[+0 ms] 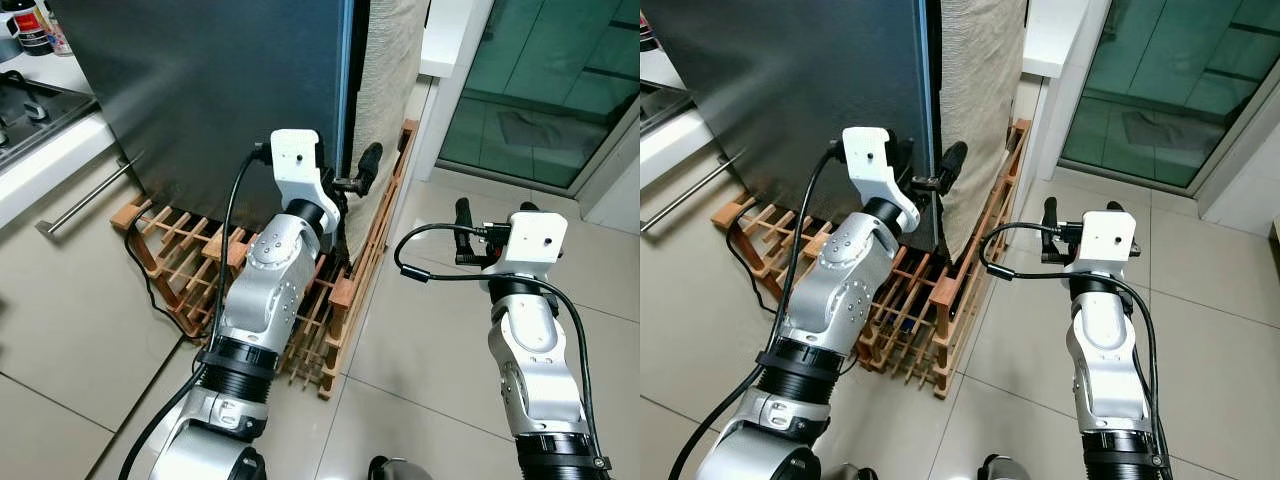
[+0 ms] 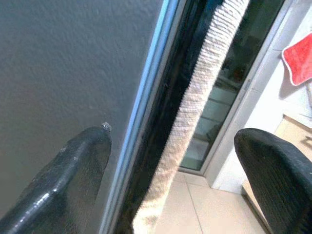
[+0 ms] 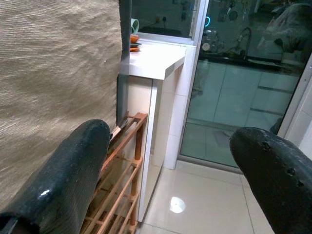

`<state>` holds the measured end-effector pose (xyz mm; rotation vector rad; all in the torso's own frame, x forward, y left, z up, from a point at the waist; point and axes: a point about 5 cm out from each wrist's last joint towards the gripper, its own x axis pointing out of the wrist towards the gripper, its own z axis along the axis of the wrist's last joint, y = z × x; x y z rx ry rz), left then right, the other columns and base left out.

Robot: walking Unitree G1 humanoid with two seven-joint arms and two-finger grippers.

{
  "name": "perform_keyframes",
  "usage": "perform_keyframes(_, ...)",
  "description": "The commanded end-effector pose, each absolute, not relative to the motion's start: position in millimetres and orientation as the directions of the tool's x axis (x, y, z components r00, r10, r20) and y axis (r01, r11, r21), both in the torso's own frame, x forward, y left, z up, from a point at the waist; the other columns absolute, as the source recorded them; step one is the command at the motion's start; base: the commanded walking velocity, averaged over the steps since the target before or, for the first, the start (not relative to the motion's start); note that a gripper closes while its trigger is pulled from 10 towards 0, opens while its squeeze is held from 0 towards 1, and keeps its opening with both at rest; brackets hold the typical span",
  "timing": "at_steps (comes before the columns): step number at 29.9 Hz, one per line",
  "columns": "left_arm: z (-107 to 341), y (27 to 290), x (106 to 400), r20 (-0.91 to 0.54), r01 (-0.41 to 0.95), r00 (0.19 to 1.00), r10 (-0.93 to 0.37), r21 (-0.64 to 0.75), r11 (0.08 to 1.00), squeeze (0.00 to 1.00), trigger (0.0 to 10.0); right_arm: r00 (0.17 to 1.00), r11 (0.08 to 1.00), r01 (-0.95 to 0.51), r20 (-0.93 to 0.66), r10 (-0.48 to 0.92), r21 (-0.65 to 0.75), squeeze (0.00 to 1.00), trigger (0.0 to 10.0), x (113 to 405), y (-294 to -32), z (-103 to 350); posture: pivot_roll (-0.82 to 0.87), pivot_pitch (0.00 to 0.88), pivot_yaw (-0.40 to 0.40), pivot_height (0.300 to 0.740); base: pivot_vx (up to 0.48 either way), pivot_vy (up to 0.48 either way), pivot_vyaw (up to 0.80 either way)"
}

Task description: Restocking fridge

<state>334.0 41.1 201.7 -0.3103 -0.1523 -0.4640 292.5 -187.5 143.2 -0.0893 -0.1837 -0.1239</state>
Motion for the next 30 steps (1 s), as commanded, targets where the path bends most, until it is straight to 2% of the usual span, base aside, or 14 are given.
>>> perform_keyframes(1,208,42,330,0.247,0.489,0.867,-0.432,-0.263,0.831,0.0,10.0,0.974,0.988,0.14,0.189,-0.125,-0.069,0.0,10.0,294,-191,144,-0.15,0.063,0.008,0.74,0.0,0.0,0.0)
perform_keyframes(13,207,51,323,0.258,0.5,0.86,-0.44,-0.262,0.825,0.0,10.0,0.974,0.989,0.138,0.19,-0.124,-0.062,0.0,10.0,297,-190,144,-0.14,0.056,0.006,0.74,0.0,0.0,0.0)
perform_keyframes(30,204,32,326,0.228,0.562,0.827,-0.515,-0.289,0.775,0.0,10.0,0.975,0.989,0.135,0.183,-0.123,-0.054,0.0,10.0,297,-190,142,-0.15,0.061,0.017,0.74,0.0,0.0,0.0)
